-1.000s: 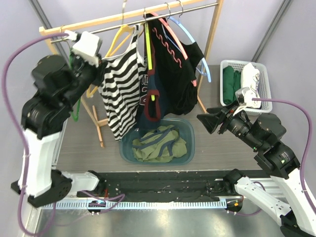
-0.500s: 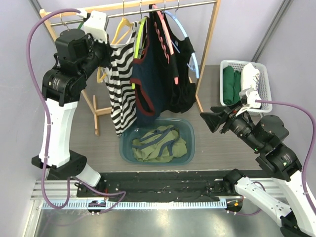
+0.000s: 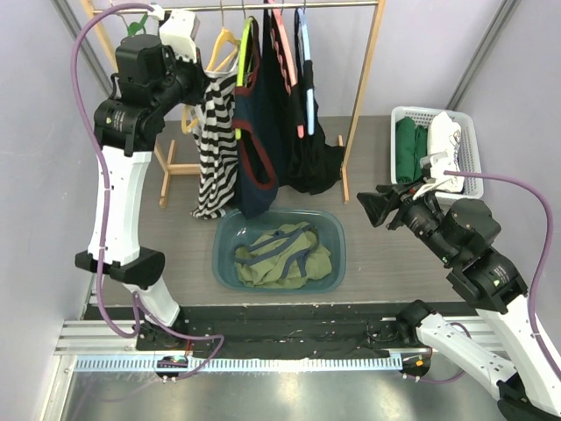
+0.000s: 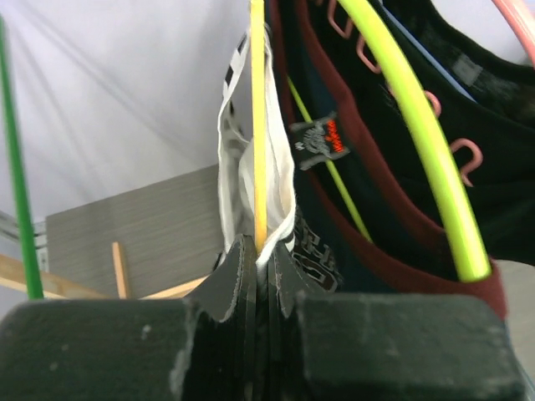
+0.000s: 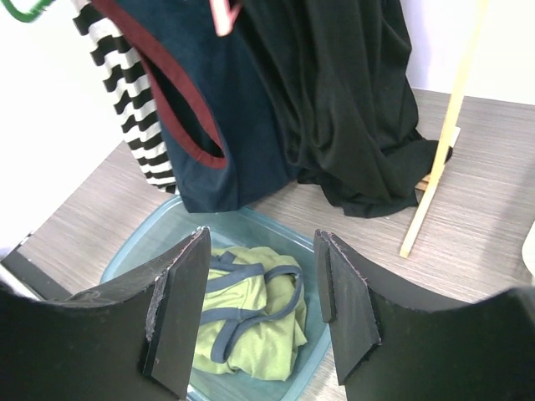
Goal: Remove the tank top from the hanger
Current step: Pick up the hanger from the clothesline.
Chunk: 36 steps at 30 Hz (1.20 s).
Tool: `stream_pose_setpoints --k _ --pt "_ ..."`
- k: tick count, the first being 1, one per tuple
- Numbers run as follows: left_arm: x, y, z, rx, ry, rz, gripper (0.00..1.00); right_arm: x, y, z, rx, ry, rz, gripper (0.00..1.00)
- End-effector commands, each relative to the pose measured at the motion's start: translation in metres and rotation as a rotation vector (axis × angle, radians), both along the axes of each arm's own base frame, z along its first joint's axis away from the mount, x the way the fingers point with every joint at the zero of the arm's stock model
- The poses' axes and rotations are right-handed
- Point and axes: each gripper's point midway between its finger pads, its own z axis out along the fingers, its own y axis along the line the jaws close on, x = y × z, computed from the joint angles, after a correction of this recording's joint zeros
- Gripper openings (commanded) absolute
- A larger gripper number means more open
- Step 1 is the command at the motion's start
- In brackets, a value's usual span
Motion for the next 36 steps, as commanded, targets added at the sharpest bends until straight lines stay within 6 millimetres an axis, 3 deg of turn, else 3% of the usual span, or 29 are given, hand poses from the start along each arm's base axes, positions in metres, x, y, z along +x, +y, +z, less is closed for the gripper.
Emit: stream_pose_setpoints --k 1,2,3,5,8,12,13,17,25,29,33,36 --pt "-0.033 -0.013 0.034 -0.049 -0.102 -0.132 0.00 0.010 -0.005 0.009 0.012 -0.034 -0.050 0.60" --pt "-0.056 -0.007 0.049 -0.053 -0.149 -0.140 0.00 0.011 -0.005 0.008 0.011 -0.030 -0.055 0.60" --pt "-0.058 -0.007 0.035 -0.037 -0.119 -0.145 0.00 0.012 -0.005 0.007 0.011 -0.027 -0.058 0.60" --pt "-0.085 0.003 0.048 -0.006 -0.175 -0.151 0.00 0.014 -0.004 0.008 0.015 -0.022 -0.063 0.60" --pt "-0.112 0.018 0.047 0.029 -0.178 -0.131 0.01 0.018 0.000 0.008 0.025 -0.008 -0.060 0.60" --pt "-0.136 0.030 0.032 0.040 -0.143 -0.109 0.01 0.021 0.002 0.009 0.039 0.004 -0.066 0.60" --pt "-0.136 0.031 0.018 0.044 -0.109 -0.102 0.01 0.022 0.002 0.009 0.040 0.006 -0.066 0.60" --pt "-0.138 0.035 -0.007 0.049 -0.054 -0.078 0.01 0.022 0.002 0.013 0.053 0.006 -0.068 0.60" --pt "-0.121 0.030 -0.022 0.039 0.001 -0.068 0.00 0.016 -0.003 0.019 0.063 -0.001 -0.077 0.60" --pt "-0.132 0.028 0.009 0.024 -0.084 -0.098 0.00 0.014 -0.006 0.015 0.053 0.004 -0.083 0.60" --pt "-0.163 0.033 0.071 0.009 -0.271 -0.136 0.00 0.015 -0.005 0.016 0.051 0.008 -0.082 0.60" --pt "-0.190 0.035 0.104 0.025 -0.412 -0.178 0.00 0.016 -0.003 0.015 0.052 0.014 -0.081 0.60"
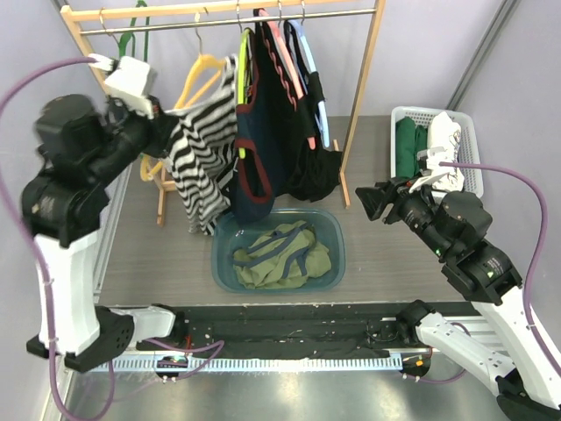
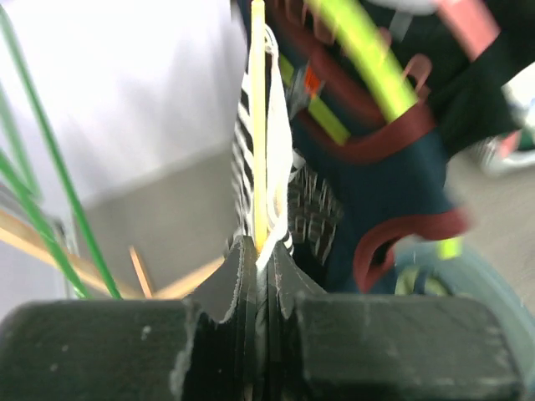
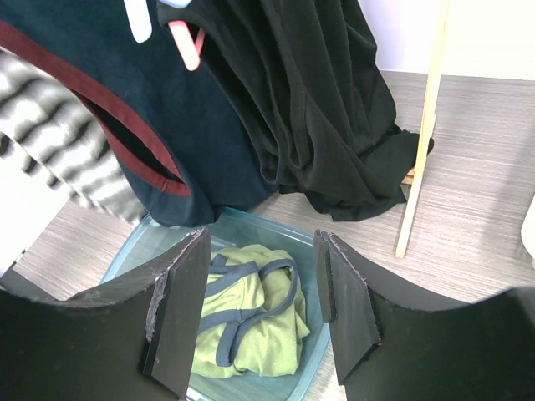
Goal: Remove the tank top from the hanger
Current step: Pick up the hanger from the clothesline.
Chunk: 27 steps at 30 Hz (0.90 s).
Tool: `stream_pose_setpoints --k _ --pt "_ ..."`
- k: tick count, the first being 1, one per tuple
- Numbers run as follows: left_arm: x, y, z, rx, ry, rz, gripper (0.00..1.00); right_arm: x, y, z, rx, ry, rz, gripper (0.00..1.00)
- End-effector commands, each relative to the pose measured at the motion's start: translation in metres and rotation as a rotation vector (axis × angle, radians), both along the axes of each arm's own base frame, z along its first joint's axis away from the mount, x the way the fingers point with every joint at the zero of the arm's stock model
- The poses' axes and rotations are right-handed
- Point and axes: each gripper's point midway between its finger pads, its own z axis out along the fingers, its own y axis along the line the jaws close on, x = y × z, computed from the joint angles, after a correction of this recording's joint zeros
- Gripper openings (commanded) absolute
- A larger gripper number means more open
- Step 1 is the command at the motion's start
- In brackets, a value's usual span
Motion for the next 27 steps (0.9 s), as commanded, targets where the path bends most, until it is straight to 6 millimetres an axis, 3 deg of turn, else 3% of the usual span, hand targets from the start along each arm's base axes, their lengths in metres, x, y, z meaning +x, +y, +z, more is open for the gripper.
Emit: stream_pose_setpoints --k 1,5,11,13,14,16,17,20,22,26,27 --pt "-0.064 0.007 0.105 -0.038 -0.404 -0.095 0.00 0.001 -0.002 0.020 0.035 -0.039 -0.015 0.60" --pt "-0.106 0.004 0.139 -0.050 -0.562 -0.180 0.00 0.001 -0.002 0.020 0.040 -0.040 -0.016 0.60" --pt "-0.141 0.003 0.180 -0.106 -0.707 -0.240 0.00 0.000 -0.002 0.023 0.042 -0.041 -0.011 0.60" --pt "-0.144 -0.003 0.190 -0.121 -0.727 -0.275 0.00 -0.001 -0.001 0.023 0.046 -0.038 -0.007 0.60" --pt "-0.158 -0.002 0.202 -0.142 -0.767 -0.294 0.00 -0.001 -0.001 0.023 0.049 -0.040 -0.010 0.60" --pt "-0.163 -0.007 0.212 -0.161 -0.788 -0.334 0.00 -0.001 -0.002 0.022 0.046 -0.038 -0.010 0.60" --pt "-0.177 -0.006 0.221 -0.188 -0.814 -0.352 0.00 -0.002 -0.003 0.022 0.048 -0.039 -0.011 0.60" --pt "-0.188 -0.017 0.220 -0.202 -0.806 -0.440 0.00 -0.004 -0.006 0.022 0.046 -0.039 -0.022 0.60" --pt "-0.198 -0.030 0.208 -0.198 -0.767 -0.542 0.00 -0.006 -0.008 0.022 0.046 -0.042 -0.025 0.60" --pt "-0.196 -0.047 0.179 -0.190 -0.655 -0.651 0.00 -0.007 -0.009 0.025 0.048 -0.052 -0.026 0.60" --pt "-0.182 -0.053 0.164 -0.190 -0.593 -0.660 0.00 -0.008 -0.010 0.025 0.047 -0.053 -0.025 0.60"
